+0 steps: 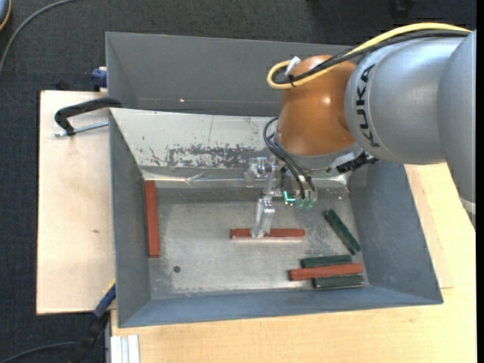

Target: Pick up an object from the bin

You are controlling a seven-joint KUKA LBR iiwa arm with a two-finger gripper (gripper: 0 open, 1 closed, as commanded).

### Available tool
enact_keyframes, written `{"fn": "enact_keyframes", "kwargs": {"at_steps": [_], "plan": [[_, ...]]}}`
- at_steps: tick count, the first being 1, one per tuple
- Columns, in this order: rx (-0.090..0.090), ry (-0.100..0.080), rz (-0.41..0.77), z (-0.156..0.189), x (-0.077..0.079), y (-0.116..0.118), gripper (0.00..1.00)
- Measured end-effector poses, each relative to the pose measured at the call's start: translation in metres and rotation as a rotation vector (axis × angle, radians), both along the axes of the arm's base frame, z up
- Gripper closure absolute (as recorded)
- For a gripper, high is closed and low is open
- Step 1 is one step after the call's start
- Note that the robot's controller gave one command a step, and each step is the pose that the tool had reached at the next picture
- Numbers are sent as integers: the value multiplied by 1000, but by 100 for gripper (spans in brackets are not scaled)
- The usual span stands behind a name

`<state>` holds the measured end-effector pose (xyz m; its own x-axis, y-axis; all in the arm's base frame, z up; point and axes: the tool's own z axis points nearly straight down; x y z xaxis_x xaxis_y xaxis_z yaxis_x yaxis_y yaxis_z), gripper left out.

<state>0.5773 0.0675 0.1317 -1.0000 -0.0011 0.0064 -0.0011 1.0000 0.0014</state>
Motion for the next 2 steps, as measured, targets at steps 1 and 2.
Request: {"fn": "enact_keyframes", "kwargs": {"at_steps": [1, 2], "plan": [[-2, 1, 73, -65, -31, -30, 0], [0, -7, 73, -61, -28, -28, 100]]}}
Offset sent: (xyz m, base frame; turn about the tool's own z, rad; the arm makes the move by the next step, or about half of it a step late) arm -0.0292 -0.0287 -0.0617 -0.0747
